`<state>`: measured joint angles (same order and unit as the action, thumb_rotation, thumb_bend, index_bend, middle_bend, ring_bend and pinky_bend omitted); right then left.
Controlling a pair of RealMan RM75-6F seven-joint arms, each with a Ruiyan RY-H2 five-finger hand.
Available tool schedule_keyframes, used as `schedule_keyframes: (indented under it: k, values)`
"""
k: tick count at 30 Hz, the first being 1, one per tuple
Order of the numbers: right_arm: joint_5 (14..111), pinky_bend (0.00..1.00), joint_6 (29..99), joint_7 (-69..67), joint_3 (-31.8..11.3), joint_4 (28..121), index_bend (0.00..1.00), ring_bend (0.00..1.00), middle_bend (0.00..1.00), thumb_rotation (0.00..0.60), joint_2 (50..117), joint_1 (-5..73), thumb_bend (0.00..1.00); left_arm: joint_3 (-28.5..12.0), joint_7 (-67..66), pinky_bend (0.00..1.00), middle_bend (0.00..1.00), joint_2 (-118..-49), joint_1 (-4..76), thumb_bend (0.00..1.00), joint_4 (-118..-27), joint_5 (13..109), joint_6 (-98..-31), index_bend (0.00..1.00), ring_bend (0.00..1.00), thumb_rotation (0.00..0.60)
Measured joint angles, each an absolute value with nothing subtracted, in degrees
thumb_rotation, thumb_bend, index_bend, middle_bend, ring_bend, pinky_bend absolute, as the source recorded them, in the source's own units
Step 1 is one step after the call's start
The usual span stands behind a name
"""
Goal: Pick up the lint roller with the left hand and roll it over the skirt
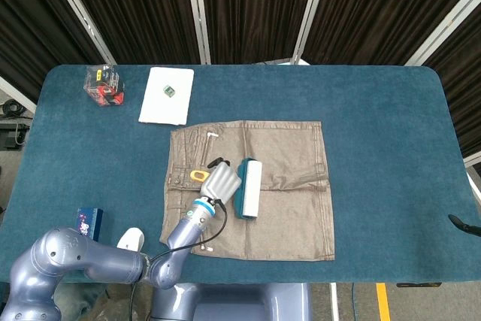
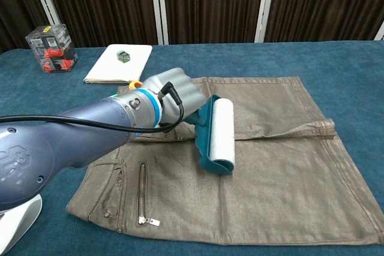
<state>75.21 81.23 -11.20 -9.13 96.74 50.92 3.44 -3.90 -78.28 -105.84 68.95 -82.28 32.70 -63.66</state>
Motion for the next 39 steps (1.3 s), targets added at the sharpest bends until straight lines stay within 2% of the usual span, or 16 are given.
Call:
schedule_keyframes:
  k: [10, 25, 37, 39]
  values:
    - [75.77, 0.0, 82.15, -10.16, -9.08, 97.18, 0.0, 0.0, 0.0, 0.6, 51.33, 3.27, 0.0, -1.44, -77.21, 0.48, 0.55, -100.98, 66.59, 0.79, -83.05, 32.98, -64.3, 0.65, 0.39, 0.6]
    - [77.75, 0.0, 84.39, -7.13, -8.5, 99.15, 0.0, 0.0, 0.0, 0.6, 51.64, 2.67, 0.0, 5.05, -66.34, 0.48, 0.55, -87.74, 58.21, 0.79, -84.49, 38.72, -64.38, 0.65, 0.39, 0.6]
    - [79.53, 0.0, 85.53, -3.78, -7.73, 100.72, 0.0, 0.0, 0.0, 0.6, 52.41, 2.55, 0.0, 7.72, -50.12, 0.47, 0.54, -84.01, 49.84, 0.78, -75.12, 45.99, -59.99, 0.64, 0.38, 0.6]
    - [79.58, 0.0, 85.45, -3.49, -7.71, 100.81, 0.0, 0.0, 0.0, 0.6, 52.5, 2.64, 0.0, 7.61, -47.9, 0.43, 0.45, -83.94, 48.45, 0.7, -73.49, 47.55, -59.13, 0.57, 0.33, 0.6]
